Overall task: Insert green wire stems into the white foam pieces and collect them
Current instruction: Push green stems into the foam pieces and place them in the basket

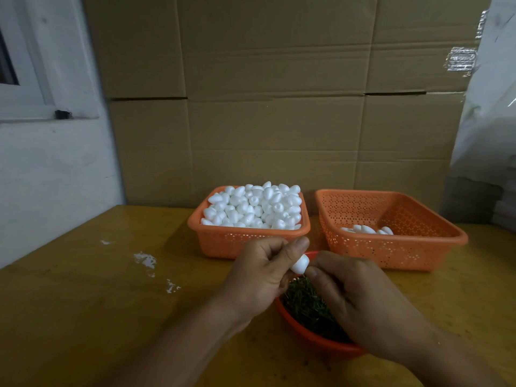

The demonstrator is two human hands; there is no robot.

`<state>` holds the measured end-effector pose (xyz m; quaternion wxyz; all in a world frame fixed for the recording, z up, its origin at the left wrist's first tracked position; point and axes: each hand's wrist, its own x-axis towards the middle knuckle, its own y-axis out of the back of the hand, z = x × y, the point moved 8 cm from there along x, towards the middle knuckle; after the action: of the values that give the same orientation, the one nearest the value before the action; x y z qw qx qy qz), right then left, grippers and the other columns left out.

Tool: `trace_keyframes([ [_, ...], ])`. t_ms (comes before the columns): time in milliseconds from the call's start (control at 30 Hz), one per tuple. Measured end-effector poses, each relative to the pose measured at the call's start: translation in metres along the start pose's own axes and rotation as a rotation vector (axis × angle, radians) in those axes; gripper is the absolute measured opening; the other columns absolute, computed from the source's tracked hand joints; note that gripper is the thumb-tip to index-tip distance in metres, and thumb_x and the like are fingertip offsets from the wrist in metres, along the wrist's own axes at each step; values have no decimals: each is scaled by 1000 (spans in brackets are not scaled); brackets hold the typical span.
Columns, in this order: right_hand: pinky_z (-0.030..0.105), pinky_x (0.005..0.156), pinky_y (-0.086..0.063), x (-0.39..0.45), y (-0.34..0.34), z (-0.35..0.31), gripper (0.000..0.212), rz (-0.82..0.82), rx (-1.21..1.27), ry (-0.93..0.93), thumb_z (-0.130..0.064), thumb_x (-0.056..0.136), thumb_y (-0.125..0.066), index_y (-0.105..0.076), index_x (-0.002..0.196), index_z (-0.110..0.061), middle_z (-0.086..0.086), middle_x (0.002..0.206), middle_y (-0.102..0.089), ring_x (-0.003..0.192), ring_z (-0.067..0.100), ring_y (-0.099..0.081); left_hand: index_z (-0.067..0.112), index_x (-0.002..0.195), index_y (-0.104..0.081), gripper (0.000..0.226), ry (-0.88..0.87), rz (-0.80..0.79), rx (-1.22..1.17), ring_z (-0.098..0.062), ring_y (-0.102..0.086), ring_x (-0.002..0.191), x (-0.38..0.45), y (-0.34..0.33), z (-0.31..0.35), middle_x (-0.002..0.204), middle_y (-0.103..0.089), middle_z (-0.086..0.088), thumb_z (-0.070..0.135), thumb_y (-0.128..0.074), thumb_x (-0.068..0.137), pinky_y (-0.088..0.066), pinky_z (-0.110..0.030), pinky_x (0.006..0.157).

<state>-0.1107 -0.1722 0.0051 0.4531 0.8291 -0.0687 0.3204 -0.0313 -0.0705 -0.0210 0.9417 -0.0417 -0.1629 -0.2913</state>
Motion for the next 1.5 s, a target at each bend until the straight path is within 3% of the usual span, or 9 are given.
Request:
trace_keyframes([
  [133, 10, 54, -38, -2, 6, 8, 12, 132, 38, -99, -22, 92, -69, -72, 84, -30, -25, 69, -63, 63, 0, -61, 15, 68, -67, 38, 1, 9, 38, -8, -37, 44, 0, 3, -1, 51, -43, 1, 50, -66, 80, -32, -18, 44],
  [233, 7, 53, -38, -5, 7, 15, 10, 210, 102, -180, -19, 87, -75, -77, 86, -28, -29, 64, -64, 59, -4, -61, 4, 75, -69, 46, 11, 35, 24, -7, -39, 45, 0, 6, -3, 53, -46, 1, 50, -69, 78, -33, -16, 43],
  [500, 14, 48, -40, -7, 7, 25, 11, 263, 276, -251, -21, 85, -75, -75, 78, -30, -9, 60, -66, 50, 6, -57, 17, 94, -81, 26, 4, -56, -156, -8, -46, 57, 1, 0, 1, 70, -53, -8, 34, -84, 74, -38, -19, 54],
  [833, 35, 48, -50, -8, 7, 15, 6, 301, 347, -219, -29, 85, -71, -73, 80, -31, -1, 61, -67, 50, 15, -60, 21, 91, -70, 10, -259, -28, 116, 5, -56, 63, -5, -2, 23, 65, -62, 20, 26, -62, 96, -43, -10, 61],
  [1033, 21, 46, -45, -7, 4, 16, 12, 316, 415, -234, -21, 86, -73, -74, 78, -29, 0, 58, -66, 47, 7, -56, 23, 89, -68, 12, -273, -23, 151, 4, -52, 62, -6, -4, 24, 65, -59, 18, 28, -61, 96, -42, -13, 61],
  [1133, 20, 46, -45, -6, 2, 16, 16, 285, 449, -244, -17, 87, -73, -74, 76, -28, 4, 57, -66, 46, 7, -56, 27, 87, -67, 14, -266, -23, 169, 2, -51, 62, -7, -5, 22, 63, -57, 17, 32, -59, 97, -42, -15, 60],
  [1267, 21, 47, -46, -5, 0, 18, 15, 277, 535, -294, -14, 86, -73, -76, 74, -23, 8, 57, -67, 47, 11, -58, 15, 90, -71, 19, -260, -14, 146, 3, -52, 62, -5, -2, 21, 63, -58, 17, 29, -60, 98, -42, -14, 61],
  [1367, 17, 46, -46, -3, 0, 21, 16, 267, 592, -329, -9, 87, -72, -76, 72, -15, 8, 55, -67, 46, 9, -58, 18, 81, -68, 28, -272, -32, 136, -3, -48, 62, -5, -4, 21, 63, -52, 12, 37, -60, 99, -40, -18, 60],
  [1500, 14, 48, -47, 2, 18, 35, 12, 314, 484, -386, -13, 86, -72, -76, 76, -18, 1, 61, -70, 48, 5, -59, 27, 97, -74, 26, -257, -60, 129, 4, -55, 64, -5, -7, 16, 68, -60, 19, 47, -58, 95, -43, -11, 61],
])
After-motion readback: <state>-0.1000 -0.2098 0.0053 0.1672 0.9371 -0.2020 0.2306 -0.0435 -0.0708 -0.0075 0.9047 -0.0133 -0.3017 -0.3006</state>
